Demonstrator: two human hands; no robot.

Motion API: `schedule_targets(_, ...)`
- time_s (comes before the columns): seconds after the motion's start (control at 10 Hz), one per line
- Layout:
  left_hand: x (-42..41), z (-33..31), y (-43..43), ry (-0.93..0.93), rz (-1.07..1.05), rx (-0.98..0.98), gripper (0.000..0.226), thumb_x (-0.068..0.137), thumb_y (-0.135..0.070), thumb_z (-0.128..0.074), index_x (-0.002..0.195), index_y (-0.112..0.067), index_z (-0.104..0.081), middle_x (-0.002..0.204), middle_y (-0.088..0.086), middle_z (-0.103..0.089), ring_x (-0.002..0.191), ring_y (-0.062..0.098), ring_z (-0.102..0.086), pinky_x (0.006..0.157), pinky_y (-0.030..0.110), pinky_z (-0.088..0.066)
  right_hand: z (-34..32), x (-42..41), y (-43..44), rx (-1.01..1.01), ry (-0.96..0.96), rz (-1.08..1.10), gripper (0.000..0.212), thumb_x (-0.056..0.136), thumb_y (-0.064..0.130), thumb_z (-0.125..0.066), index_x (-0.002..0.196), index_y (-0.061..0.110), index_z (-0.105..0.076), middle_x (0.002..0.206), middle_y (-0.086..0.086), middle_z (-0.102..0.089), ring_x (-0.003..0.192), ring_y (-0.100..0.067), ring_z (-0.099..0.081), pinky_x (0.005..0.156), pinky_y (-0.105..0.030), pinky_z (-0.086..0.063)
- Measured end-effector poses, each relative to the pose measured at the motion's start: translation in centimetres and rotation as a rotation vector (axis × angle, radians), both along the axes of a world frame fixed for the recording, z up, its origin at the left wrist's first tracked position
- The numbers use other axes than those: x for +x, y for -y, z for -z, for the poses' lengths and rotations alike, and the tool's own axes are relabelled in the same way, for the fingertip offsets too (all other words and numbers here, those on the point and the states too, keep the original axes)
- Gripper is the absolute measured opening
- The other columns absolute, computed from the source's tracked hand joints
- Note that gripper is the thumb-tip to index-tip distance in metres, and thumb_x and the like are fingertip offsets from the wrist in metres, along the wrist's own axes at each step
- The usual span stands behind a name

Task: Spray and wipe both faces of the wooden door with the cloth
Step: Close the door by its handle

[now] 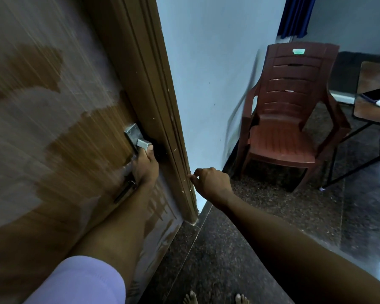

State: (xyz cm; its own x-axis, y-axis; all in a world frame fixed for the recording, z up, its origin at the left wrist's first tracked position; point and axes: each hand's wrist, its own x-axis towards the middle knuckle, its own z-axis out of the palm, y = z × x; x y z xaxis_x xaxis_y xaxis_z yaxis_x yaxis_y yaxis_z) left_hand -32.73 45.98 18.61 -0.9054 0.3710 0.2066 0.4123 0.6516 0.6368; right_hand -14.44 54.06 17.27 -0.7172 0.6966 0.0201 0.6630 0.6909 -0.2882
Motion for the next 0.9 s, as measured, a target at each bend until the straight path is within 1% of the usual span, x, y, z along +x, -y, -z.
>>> schedule_targets(0.1,0.6,-0.8,0.3,-0.007,-0.004,-0.05,0.041,0.099,-0.039,-0.035,0.121,-0.01,-0.053,0.112,0.02,-0.062,0.102,0.038,-0.058,0.071,0.033,-0.031,0.3,0.5,0.1,0.013,-0.003,-0.021,0.043,0.1,0.056,-0.041,0.105,0.025,-0.071,0.093,-0.001,-0.071,0.085,-0.025,-0.068,0.062,-0.03,-0.036)
schedule_targets(0.2,1.1,-2.1,-0.8,-0.011,0.04,-0.184,0.046,0.099,-0.043,-0.029,0.123,-0.009,-0.05,0.118,0.021,-0.057,0.108,0.039,-0.053,0.08,0.039,-0.035,0.3,0.7,-1.1,0.041,-0.002,-0.028,0.044,0.101,0.055,-0.04,0.107,0.024,-0.07,0.099,0.0,-0.071,0.091,-0.024,-0.067,0.063,-0.031,-0.037)
schedule_targets(0.3,1.5,-2.9,-1.3,-0.004,0.072,-0.326,0.049,0.099,-0.045,-0.026,0.123,-0.011,-0.052,0.119,0.021,-0.057,0.112,0.039,-0.051,0.092,0.044,-0.037,0.4,1.3,-1.7,0.115,0.025,-0.07,0.043,0.101,0.052,-0.04,0.115,0.022,-0.067,0.107,-0.001,-0.068,0.099,-0.024,-0.063,0.07,-0.034,-0.041)
schedule_targets(0.4,1.9,-3.8,-0.9,-0.012,0.106,-0.517,0.043,0.099,-0.04,-0.031,0.12,-0.011,-0.056,0.119,0.019,-0.058,0.112,0.036,-0.053,0.092,0.041,-0.039,0.6,2.0,-1.0,0.154,0.05,-0.142,0.044,0.101,0.051,-0.039,0.121,0.021,-0.065,0.113,-0.003,-0.066,0.105,-0.026,-0.06,0.084,-0.038,-0.046)
schedule_targets(0.5,1.8,-5.4,-0.5,0.109,0.117,-0.574,0.042,0.098,-0.039,-0.036,0.125,-0.014,-0.056,0.131,0.017,-0.054,0.121,0.034,-0.049,0.099,0.039,-0.035,0.3,2.3,-0.2,0.157,0.041,-0.175,0.044,0.101,0.049,-0.038,0.122,0.021,-0.064,0.113,-0.003,-0.065,0.105,-0.026,-0.059,0.085,-0.038,-0.045)
schedule_targets(0.6,2.5,-6.6,0.7,0.135,0.17,-0.644,0.039,0.098,-0.033,-0.04,0.129,-0.013,-0.054,0.137,0.015,-0.05,0.126,0.032,-0.045,0.103,0.037,-0.031,-0.1,2.8,0.8,0.17,-0.006,-0.205,0.042,0.1,0.048,-0.04,0.117,0.02,-0.066,0.109,-0.002,-0.066,0.102,-0.025,-0.061,0.081,-0.037,-0.044)
schedule_targets(0.7,2.9,-7.5,1.3,0.119,0.146,-0.727,0.039,0.097,-0.031,-0.041,0.129,-0.012,-0.053,0.137,0.015,-0.05,0.126,0.033,-0.045,0.106,0.042,-0.034,-0.9,3.0,1.2,0.237,-0.093,-0.248,0.037,0.096,0.047,-0.048,0.105,0.019,-0.07,0.099,-0.003,-0.068,0.092,-0.027,-0.065,0.073,-0.036,-0.045)
schedule_targets(0.8,3.1,-8.4,1.0,0.008,0.104,-0.675,0.039,0.094,-0.04,-0.04,0.119,-0.017,-0.059,0.124,0.014,-0.06,0.113,0.033,-0.057,0.095,0.041,-0.045,-2.3,2.7,-0.1,0.29,-0.181,-0.273,0.041,0.093,0.05,-0.049,0.108,0.018,-0.068,0.101,-0.004,-0.069,0.092,-0.029,-0.065,0.074,-0.037,-0.049)
schedule_targets(0.9,4.8,-8.2,1.8,-0.309,0.156,-0.584,0.038,0.095,-0.041,-0.038,0.1,-0.015,-0.065,0.102,0.01,-0.068,0.099,0.031,-0.063,0.079,0.037,-0.049,-3.2,2.7,-2.3,0.319,-0.279,-0.237,0.05,0.089,0.054,-0.05,0.115,0.014,-0.066,0.106,-0.006,-0.068,0.095,-0.03,-0.065,0.082,-0.037,-0.053)
